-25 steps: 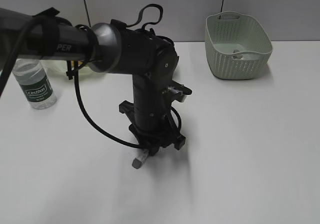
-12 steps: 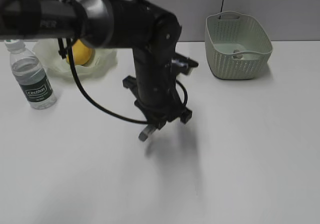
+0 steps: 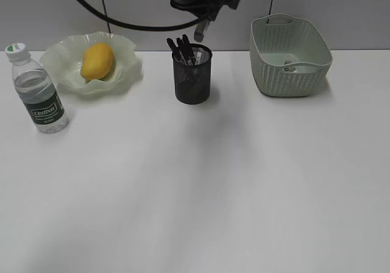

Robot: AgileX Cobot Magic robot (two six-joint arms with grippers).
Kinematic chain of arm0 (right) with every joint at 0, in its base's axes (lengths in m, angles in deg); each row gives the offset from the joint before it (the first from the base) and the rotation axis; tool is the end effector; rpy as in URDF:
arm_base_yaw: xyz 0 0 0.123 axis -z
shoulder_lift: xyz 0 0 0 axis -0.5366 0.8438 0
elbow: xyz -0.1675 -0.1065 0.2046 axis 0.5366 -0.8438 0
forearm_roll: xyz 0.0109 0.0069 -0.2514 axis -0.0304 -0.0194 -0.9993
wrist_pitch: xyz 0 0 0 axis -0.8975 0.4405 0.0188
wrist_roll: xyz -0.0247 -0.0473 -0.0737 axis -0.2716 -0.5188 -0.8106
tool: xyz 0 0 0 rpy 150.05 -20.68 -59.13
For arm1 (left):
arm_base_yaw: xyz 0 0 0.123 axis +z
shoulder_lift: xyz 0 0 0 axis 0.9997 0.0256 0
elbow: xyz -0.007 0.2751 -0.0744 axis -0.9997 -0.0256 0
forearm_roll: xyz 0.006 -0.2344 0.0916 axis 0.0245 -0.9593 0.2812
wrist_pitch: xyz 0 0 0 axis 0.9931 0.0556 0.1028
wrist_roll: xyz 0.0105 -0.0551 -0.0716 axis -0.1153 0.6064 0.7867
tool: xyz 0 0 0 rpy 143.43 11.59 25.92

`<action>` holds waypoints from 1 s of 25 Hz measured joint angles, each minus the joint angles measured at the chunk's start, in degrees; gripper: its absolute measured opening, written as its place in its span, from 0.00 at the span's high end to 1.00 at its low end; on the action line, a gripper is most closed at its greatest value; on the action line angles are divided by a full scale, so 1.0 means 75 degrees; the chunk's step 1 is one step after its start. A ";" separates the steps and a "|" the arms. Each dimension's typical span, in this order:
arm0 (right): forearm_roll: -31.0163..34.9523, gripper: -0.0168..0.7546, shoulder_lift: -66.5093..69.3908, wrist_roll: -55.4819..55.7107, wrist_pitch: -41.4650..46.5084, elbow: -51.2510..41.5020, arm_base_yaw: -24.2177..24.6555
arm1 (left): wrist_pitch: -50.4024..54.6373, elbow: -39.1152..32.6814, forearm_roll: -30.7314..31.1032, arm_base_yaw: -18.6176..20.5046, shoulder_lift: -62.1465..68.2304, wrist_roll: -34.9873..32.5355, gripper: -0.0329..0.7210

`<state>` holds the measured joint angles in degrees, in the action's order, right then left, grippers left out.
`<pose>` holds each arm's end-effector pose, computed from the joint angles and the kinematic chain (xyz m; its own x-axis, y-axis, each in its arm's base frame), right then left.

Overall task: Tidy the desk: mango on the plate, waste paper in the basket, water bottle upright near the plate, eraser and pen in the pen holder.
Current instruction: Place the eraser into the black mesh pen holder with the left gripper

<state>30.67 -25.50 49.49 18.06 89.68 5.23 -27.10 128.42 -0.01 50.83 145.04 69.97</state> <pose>0.0310 0.0148 0.2966 -0.4150 -0.2536 -0.8738 -0.4644 0.8849 -0.0363 0.4007 -0.3015 0.3019 -0.5644 0.3495 -0.7479 0.5306 0.8476 -0.0043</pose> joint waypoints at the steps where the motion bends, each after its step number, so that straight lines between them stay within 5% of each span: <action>1: -0.0007 0.46 0.0000 0.0000 0.0000 0.0000 0.0000 | -0.0196 0.0000 0.0000 0.0085 0.0009 0.0000 0.75; 17: -0.0014 0.46 0.0000 0.0008 -0.0210 -0.0088 0.0000 | -0.1217 0.0000 -0.0023 0.0544 0.1216 0.0000 0.75; 25: -0.0014 0.46 0.0000 0.0008 -0.0214 -0.0088 0.0000 | -0.1208 0.0000 0.0062 0.0544 0.1357 0.0000 0.55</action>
<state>30.57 -25.50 49.55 16.46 89.02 5.23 -36.16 128.42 0.45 54.91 155.22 69.97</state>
